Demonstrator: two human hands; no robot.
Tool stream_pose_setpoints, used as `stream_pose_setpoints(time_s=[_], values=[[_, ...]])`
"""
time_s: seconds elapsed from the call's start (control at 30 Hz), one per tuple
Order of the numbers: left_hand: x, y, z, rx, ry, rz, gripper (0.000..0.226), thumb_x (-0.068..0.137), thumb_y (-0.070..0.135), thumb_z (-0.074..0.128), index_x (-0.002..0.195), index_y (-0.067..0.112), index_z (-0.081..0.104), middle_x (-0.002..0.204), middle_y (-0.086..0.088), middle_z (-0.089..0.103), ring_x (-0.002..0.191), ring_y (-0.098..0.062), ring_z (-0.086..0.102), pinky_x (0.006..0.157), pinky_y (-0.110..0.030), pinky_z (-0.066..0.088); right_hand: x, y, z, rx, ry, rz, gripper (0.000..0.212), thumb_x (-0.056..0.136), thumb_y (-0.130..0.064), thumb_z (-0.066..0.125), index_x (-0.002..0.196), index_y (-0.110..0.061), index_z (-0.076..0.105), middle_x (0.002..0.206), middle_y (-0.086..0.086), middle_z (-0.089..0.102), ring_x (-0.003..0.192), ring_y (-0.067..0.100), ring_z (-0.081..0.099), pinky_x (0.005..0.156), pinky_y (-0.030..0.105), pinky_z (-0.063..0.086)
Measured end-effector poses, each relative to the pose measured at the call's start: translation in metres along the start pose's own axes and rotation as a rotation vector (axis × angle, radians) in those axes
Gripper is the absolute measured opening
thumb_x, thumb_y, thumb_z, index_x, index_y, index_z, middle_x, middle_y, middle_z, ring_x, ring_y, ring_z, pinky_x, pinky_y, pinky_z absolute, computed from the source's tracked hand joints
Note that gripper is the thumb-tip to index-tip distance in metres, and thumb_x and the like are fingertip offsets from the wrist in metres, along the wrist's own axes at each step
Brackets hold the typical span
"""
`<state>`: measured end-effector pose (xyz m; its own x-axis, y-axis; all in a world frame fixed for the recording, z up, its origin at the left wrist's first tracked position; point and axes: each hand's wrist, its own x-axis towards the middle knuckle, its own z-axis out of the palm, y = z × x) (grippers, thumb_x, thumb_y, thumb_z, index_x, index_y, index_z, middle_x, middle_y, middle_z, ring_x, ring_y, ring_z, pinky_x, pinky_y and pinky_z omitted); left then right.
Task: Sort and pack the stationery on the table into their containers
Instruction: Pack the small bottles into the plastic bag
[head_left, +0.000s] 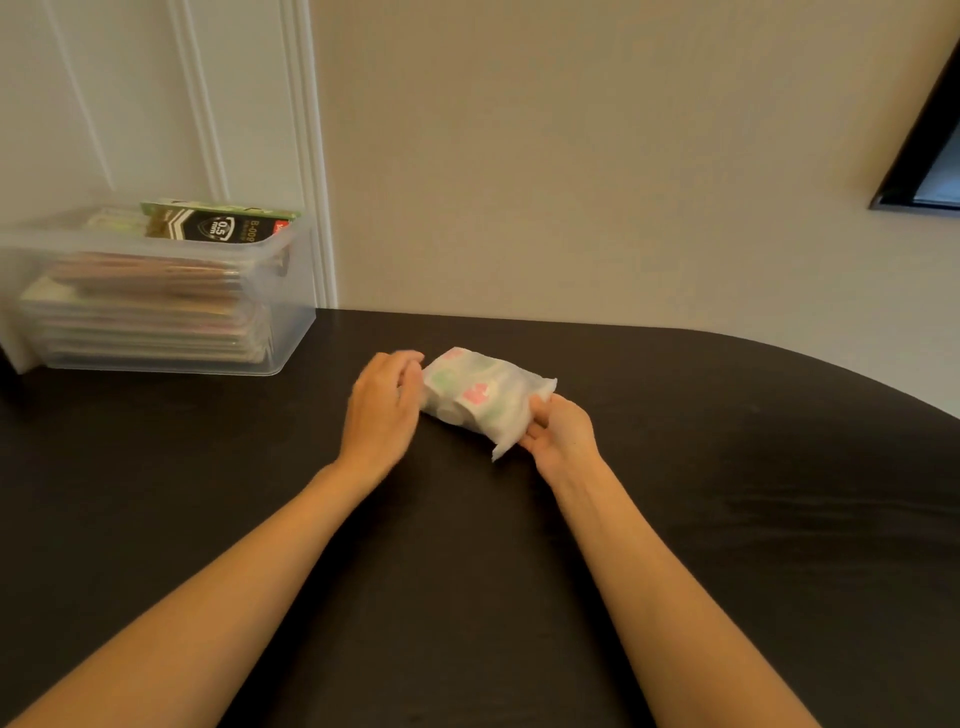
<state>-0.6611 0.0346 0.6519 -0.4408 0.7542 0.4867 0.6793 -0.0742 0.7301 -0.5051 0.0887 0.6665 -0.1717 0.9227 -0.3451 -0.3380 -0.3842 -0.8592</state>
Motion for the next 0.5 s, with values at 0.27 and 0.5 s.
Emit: stream_pose_setpoints(time_s=[0.27,0.5], values=[[0.015,0.022,-0.022,-0.090,-0.273,-0.504,0.052,0.100,0.040,0.025,0.139,0.009,0.036,0.135,-0.009,0.047,0.114,-0.023,0.048,0.085,-0.030,0.035,-0.011,-0.001,-0.005,0.197,-0.074,0.103,0.019,0.095,-0.003,0.043,0.108,-0.006,0.057,0.114,0.017,0.062,0.107,0.034,0.060,0.094,0.049,0.048],[0.049,-0.009,-0.036,-0.721,-0.330,-0.904,0.051,0.083,0.057,0.056,0.117,0.018,0.057,0.104,-0.009,0.069,0.095,-0.027,0.067,0.090,-0.045,0.052,0.024,-0.013,0.029,0.237,-0.123,0.178,0.027,0.095,-0.004,0.041,0.117,-0.010,0.055,0.118,0.017,0.061,0.110,0.036,0.059,0.096,0.050,0.047]])
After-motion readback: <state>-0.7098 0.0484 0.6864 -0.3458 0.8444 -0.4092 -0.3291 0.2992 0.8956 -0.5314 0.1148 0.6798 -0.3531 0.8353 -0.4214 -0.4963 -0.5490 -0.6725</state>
